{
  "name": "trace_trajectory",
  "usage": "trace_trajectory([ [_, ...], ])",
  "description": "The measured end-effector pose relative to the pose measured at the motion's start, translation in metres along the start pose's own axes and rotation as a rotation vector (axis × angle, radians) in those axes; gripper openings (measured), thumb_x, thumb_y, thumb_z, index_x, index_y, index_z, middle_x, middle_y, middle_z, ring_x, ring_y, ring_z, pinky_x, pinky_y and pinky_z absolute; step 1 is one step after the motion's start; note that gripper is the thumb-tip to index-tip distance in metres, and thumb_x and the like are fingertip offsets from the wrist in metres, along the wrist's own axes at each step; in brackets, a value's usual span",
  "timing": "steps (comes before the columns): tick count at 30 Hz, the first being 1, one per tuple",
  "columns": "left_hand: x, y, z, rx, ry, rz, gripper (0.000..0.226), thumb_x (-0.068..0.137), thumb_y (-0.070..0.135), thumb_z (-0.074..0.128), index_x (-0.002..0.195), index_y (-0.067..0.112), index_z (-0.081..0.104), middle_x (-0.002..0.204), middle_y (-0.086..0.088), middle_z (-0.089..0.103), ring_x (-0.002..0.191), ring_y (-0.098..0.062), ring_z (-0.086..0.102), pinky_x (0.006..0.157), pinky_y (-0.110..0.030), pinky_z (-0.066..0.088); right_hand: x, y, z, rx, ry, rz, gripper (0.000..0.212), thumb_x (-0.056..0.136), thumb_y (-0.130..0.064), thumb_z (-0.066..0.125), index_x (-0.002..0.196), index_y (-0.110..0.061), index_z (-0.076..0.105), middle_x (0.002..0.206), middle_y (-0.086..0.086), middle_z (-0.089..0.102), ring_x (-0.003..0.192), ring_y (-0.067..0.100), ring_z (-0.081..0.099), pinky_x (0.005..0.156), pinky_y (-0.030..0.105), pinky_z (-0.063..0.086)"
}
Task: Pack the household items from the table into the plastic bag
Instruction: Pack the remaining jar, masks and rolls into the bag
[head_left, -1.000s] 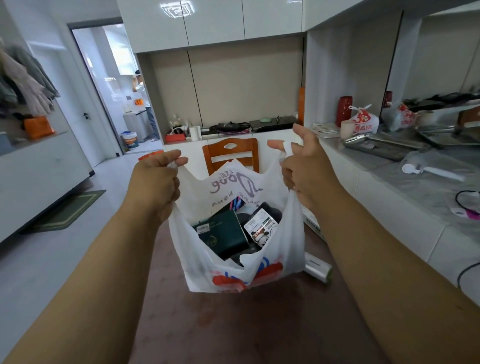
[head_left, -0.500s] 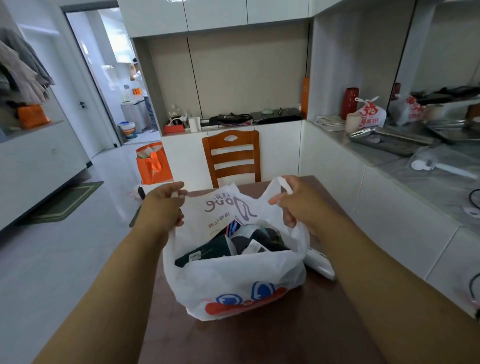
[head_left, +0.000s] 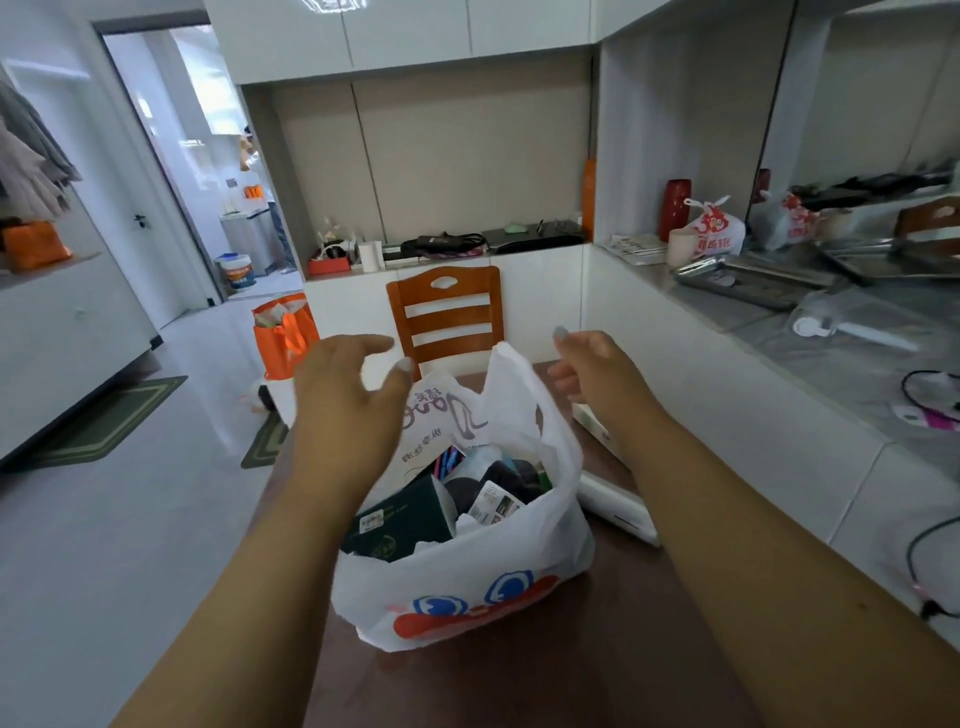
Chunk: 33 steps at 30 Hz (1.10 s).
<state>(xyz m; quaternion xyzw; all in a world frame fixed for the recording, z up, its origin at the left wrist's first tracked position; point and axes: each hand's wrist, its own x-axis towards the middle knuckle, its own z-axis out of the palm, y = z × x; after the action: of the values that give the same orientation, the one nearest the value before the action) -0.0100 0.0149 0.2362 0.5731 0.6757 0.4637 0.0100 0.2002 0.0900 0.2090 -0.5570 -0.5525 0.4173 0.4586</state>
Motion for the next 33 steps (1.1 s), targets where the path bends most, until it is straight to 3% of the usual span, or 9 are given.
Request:
trace_trajectory([
  [5, -0.051, 0.059, 0.04, -0.589, -0.362, -0.057, 0.015, 0.094, 0.032, 0.053, 0.092, 0.035, 0.067, 0.091, 0.014, 0.071, 0.086, -0.004, 0.067, 0.075, -0.022, 0.05, 0.018, 0.046, -0.035, 0.005, 0.139, 0.063, 0.029, 0.097, -0.038, 0.043, 0.074, -0.022, 0.053, 0.075, 0.002, 0.064, 0.076, 0.022, 0.06, 0.09, 0.047, 0.049],
  [10, -0.097, 0.088, 0.127, -0.902, -0.666, -0.278, 0.024, 0.098, 0.025, 0.048, 0.091, 0.017, 0.069, 0.077, 0.005, 0.075, 0.078, -0.009, 0.07, 0.075, -0.022, 0.056, 0.042, 0.116, -0.066, -0.176, 0.101, 0.212, 0.027, 0.093, -0.031, 0.051, 0.099, -0.007, 0.063, 0.075, 0.003, 0.063, 0.072, 0.021, 0.059, 0.079, 0.038, 0.048],
  [12, -0.108, 0.087, 0.172, -0.856, -0.638, -0.502, 0.028, 0.099, 0.031, 0.046, 0.087, 0.016, 0.066, 0.078, 0.0, 0.07, 0.079, -0.016, 0.066, 0.076, -0.031, 0.055, 0.051, 0.142, -0.072, -0.241, 0.032, 0.264, 0.02, 0.092, -0.027, 0.051, 0.1, -0.012, 0.06, 0.091, 0.01, 0.065, 0.082, 0.023, 0.059, 0.085, 0.039, 0.049],
  [15, -0.107, 0.08, 0.23, -0.847, -0.609, -0.758, 0.029, 0.102, 0.026, 0.039, 0.091, 0.008, 0.059, 0.087, -0.008, 0.064, 0.073, -0.015, 0.059, 0.06, -0.022, 0.049, 0.068, 0.183, -0.072, -0.487, -0.109, 0.27, 0.023, 0.09, -0.026, 0.052, 0.104, -0.014, 0.066, 0.115, 0.015, 0.068, 0.101, 0.025, 0.063, 0.09, 0.035, 0.048],
  [18, -0.092, 0.072, 0.263, -0.849, -0.498, -0.93, 0.033, 0.102, 0.028, 0.038, 0.085, 0.011, 0.059, 0.069, 0.001, 0.063, 0.066, -0.012, 0.059, 0.056, -0.019, 0.045, 0.082, 0.216, -0.064, -0.661, -0.283, 0.283, 0.034, 0.086, -0.026, 0.057, 0.116, -0.013, 0.064, 0.121, 0.009, 0.067, 0.11, 0.026, 0.063, 0.087, 0.03, 0.046],
  [24, -0.07, 0.059, 0.306, -0.818, -0.252, -1.19, 0.042, 0.097, 0.042, 0.047, 0.089, 0.004, 0.064, 0.09, -0.012, 0.067, 0.09, -0.03, 0.065, 0.09, -0.042, 0.051, 0.095, 0.257, -0.042, -0.728, -0.451, 0.228, 0.063, 0.067, -0.042, 0.071, 0.125, -0.023, 0.058, 0.121, 0.002, 0.067, 0.107, 0.022, 0.063, 0.087, 0.03, 0.049],
  [26, -0.066, 0.054, 0.312, -0.791, -0.23, -1.207, 0.04, 0.097, 0.04, 0.049, 0.084, 0.003, 0.062, 0.083, -0.011, 0.064, 0.081, -0.028, 0.063, 0.085, -0.04, 0.051, 0.096, 0.257, -0.043, -0.635, -0.417, 0.229, 0.065, 0.066, -0.043, 0.072, 0.126, -0.021, 0.057, 0.121, 0.001, 0.066, 0.104, 0.02, 0.063, 0.084, 0.028, 0.048],
  [29, -0.061, 0.047, 0.324, -0.714, -0.224, -1.245, 0.052, 0.095, 0.041, 0.052, 0.127, 0.0, 0.051, 0.115, -0.02, 0.06, 0.101, -0.036, 0.06, 0.096, -0.047, 0.046, 0.1, 0.246, -0.057, -0.444, -0.352, 0.245, 0.046, 0.062, -0.048, 0.07, 0.101, -0.028, 0.059, 0.093, -0.01, 0.065, 0.079, 0.006, 0.06, 0.064, 0.025, 0.044],
  [33, -0.054, 0.046, 0.337, -0.771, -0.223, -1.265, 0.068, 0.084, 0.044, 0.066, 0.134, 0.005, 0.044, 0.095, -0.01, 0.057, 0.076, -0.028, 0.059, 0.08, -0.045, 0.054, 0.097, 0.229, -0.085, -0.315, -0.311, 0.249, 0.032, 0.059, -0.044, 0.073, 0.088, -0.032, 0.063, 0.089, -0.015, 0.065, 0.081, 0.005, 0.062, 0.06, 0.024, 0.044],
])
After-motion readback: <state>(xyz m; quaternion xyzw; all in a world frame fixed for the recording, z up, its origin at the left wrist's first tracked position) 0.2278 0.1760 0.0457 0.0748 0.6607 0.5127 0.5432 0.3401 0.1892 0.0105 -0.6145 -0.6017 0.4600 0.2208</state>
